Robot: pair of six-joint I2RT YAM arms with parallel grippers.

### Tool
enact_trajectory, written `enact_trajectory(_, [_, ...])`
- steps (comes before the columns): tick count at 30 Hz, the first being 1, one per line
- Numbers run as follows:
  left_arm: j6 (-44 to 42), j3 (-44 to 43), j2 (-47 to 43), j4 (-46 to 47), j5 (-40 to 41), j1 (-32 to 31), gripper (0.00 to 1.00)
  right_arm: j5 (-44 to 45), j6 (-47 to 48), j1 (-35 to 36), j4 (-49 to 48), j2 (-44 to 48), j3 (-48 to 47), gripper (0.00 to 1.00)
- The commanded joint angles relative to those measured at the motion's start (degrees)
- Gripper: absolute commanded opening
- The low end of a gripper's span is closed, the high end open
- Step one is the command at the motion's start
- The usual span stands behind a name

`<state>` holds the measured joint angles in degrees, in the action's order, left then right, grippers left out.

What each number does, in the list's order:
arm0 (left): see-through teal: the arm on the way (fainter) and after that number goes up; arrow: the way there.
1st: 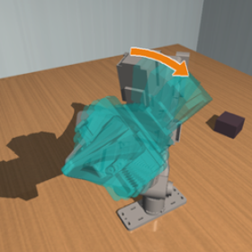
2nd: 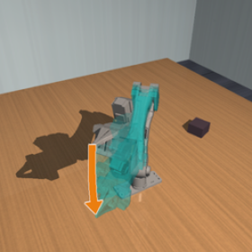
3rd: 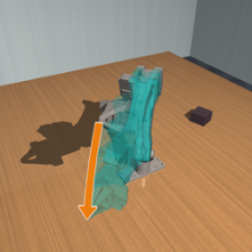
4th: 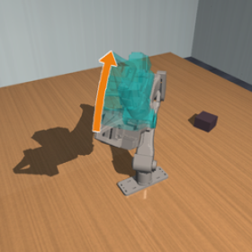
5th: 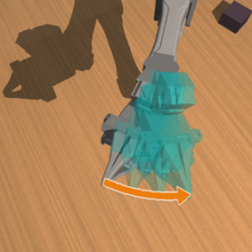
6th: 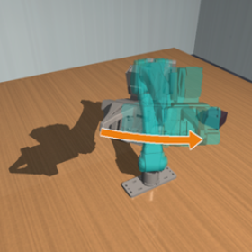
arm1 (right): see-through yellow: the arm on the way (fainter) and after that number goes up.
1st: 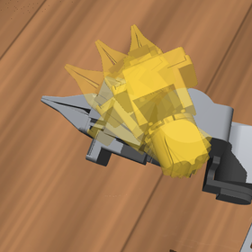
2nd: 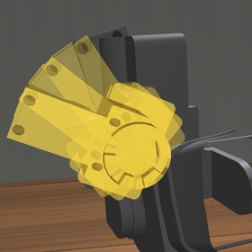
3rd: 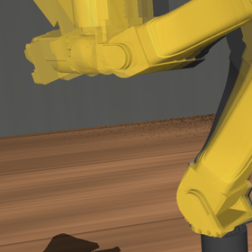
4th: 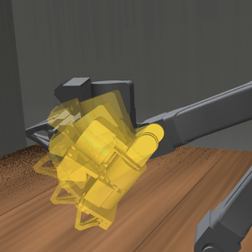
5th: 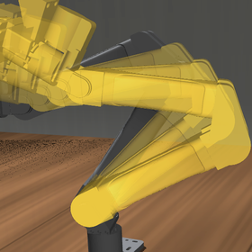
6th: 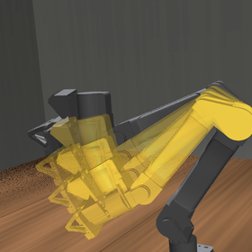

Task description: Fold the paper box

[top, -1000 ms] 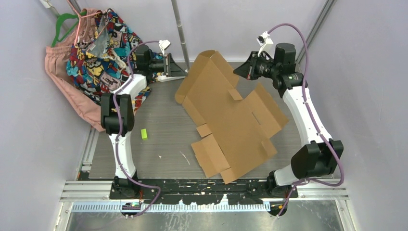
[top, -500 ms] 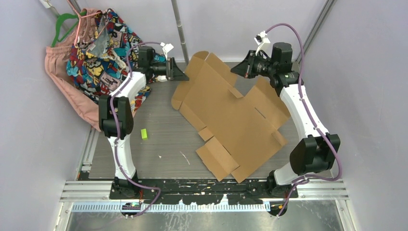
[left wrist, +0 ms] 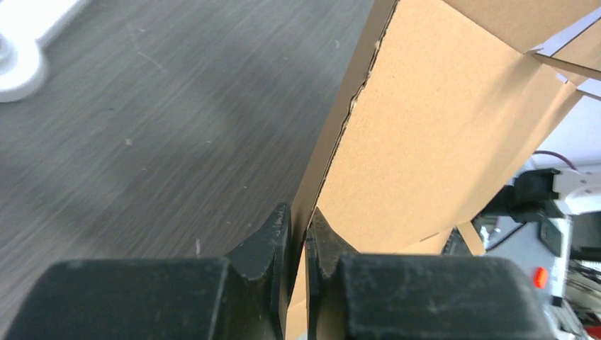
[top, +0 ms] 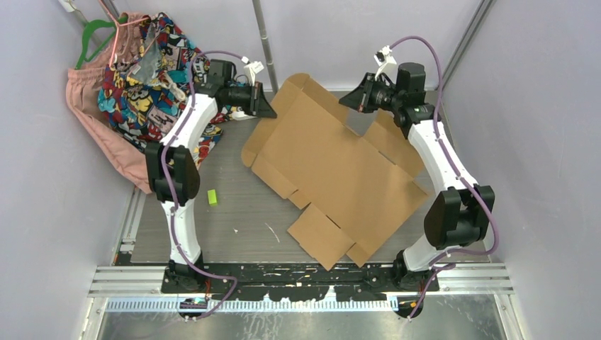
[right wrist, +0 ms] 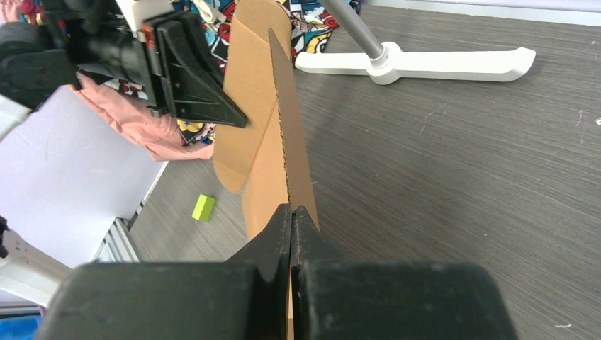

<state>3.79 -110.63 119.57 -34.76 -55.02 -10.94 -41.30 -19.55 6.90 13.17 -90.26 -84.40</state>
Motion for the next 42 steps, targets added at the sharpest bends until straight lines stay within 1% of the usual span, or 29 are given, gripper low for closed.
enact_trajectory(1, [-2.1,-9.1,-1.8,-12.3,10.7,-0.4,0.10,1.1,-4.3,0.3,-6.6,-0.7,0.9,0.01])
enact_trajectory(3, [-3.2,-12.5,-1.8,-16.5,13.6,-0.6,0.09,1.1,-6.1,0.3,-8.2,-1.9,0.9,0.02])
enact_trajectory(4, [-3.5,-14.3,-1.9,-18.0,15.0,-0.7,0.09,1.2,-6.9,0.6,-9.0,-2.9,0.7,0.10])
enact_trajectory(5, [-3.5,-15.6,-2.0,-19.8,16.7,-0.7,0.08,1.6,-7.5,0.7,-9.2,-3.6,0.5,0.25])
enact_trajectory(7, [-5.4,-18.0,-2.1,-22.7,19.3,-0.8,0.08,2.4,-8.6,1.0,-9.3,-4.9,-0.3,0.34])
enact_trajectory(8, [-5.8,-19.2,-2.1,-23.9,20.6,-0.8,0.08,2.6,-9.3,1.0,-9.5,-5.3,-0.5,0.41])
enact_trajectory(9, [-6.0,-20.2,-2.1,-25.0,21.6,-0.8,0.08,3.1,-9.8,1.0,-9.6,-5.5,-0.7,0.46])
enact_trajectory(11, [-6.4,-22.5,-1.8,-27.1,23.5,-0.8,0.08,4.4,-10.4,1.0,-9.1,-5.5,-0.9,0.48])
enact_trajectory(12, [-6.6,-23.6,-1.7,-28.1,24.6,-0.8,0.08,5.6,-10.4,1.0,-8.1,-5.2,-1.1,0.51])
enact_trajectory(17, [-7.1,-29.3,-1.6,-33.7,28.2,-0.8,0.09,8.6,-7.7,1.0,-1.0,-2.2,-0.8,0.53])
enact_trajectory(19, [-7.1,-31.1,-2.2,-35.9,29.6,-0.8,0.11,9.8,-6.6,1.0,1.6,-0.4,1.1,0.56])
enact_trajectory(21, [-7.0,-31.9,-3.1,-36.8,30.4,-0.8,0.12,10.6,-5.5,1.0,4.7,1.5,3.0,0.56])
enact_trajectory(26, [-6.1,-32.2,-5.4,-38.0,30.1,-0.8,0.12,11.8,-5.1,1.1,6.6,3.7,10.6,0.55])
enact_trajectory(30, [-5.8,-31.3,-6.6,-38.0,29.2,-2.0,0.13,12.3,-6.6,2.5,5.2,3.3,15.8,0.53])
enact_trajectory(33, [-6.2,-30.0,-7.0,-37.7,29.9,-3.7,0.14,14.3,-6.4,5.9,4.6,1.8,17.6,0.53])
enact_trajectory(39, [-7.0,-23.7,-6.8,-35.9,32.2,-5.5,0.19,16.4,-7.3,10.3,3.3,-4.8,16.7,0.52])
enact_trajectory(42, [-7.6,-20.2,-6.6,-34.4,33.7,-6.8,0.25,17.2,-8.0,12.4,2.9,-8.6,15.4,0.51])
